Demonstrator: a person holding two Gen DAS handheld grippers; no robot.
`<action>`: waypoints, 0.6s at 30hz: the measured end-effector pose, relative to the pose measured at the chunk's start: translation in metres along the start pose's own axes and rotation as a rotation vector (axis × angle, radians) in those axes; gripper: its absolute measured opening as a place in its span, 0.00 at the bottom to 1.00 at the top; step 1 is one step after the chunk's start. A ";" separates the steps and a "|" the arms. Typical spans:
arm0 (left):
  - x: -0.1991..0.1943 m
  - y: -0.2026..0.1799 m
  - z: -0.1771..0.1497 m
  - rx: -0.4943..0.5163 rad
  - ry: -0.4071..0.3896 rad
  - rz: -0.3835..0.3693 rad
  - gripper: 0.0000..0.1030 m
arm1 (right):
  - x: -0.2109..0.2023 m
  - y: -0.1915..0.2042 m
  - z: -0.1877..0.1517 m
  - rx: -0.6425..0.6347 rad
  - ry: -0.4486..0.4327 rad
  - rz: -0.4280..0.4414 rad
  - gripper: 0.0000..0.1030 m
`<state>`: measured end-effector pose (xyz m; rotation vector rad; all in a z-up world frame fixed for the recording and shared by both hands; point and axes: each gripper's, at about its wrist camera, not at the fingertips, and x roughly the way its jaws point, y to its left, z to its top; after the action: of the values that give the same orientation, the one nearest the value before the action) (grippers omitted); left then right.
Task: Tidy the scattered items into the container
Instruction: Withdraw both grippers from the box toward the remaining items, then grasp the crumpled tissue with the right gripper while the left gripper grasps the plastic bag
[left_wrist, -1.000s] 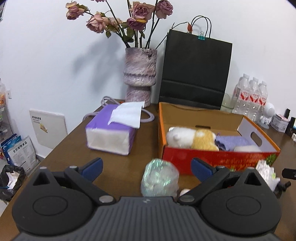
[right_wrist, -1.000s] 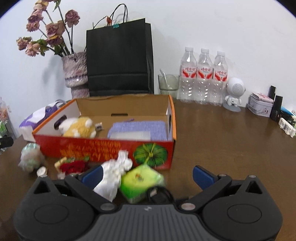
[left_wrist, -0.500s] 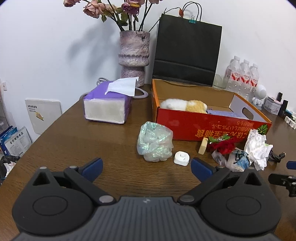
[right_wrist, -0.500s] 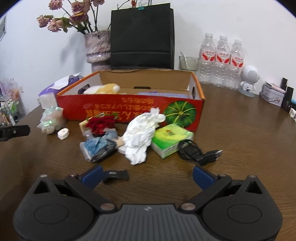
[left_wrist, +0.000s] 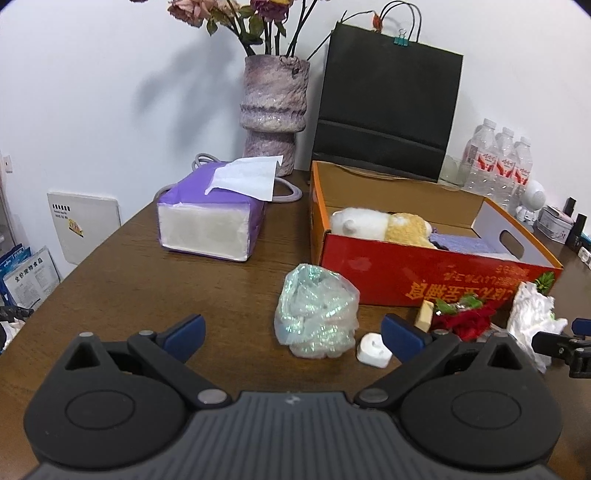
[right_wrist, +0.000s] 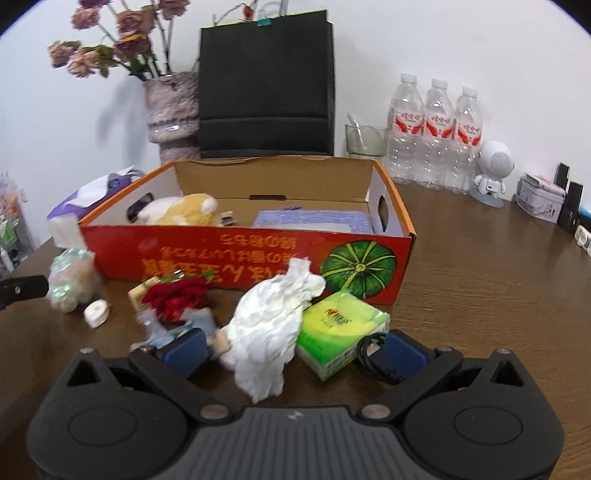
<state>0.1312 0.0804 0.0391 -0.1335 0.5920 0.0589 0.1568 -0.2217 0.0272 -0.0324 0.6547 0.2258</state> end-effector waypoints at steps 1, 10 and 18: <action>0.004 -0.001 0.001 -0.001 0.003 -0.001 1.00 | 0.003 -0.002 0.002 0.006 0.001 0.001 1.00; 0.041 -0.005 0.010 -0.005 0.040 0.006 1.00 | 0.026 0.001 0.011 -0.001 -0.011 0.044 0.76; 0.051 0.000 0.005 -0.030 0.054 -0.010 0.79 | 0.025 0.001 0.011 -0.010 -0.029 0.070 0.27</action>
<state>0.1760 0.0815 0.0146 -0.1678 0.6443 0.0544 0.1831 -0.2149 0.0209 -0.0161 0.6265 0.2971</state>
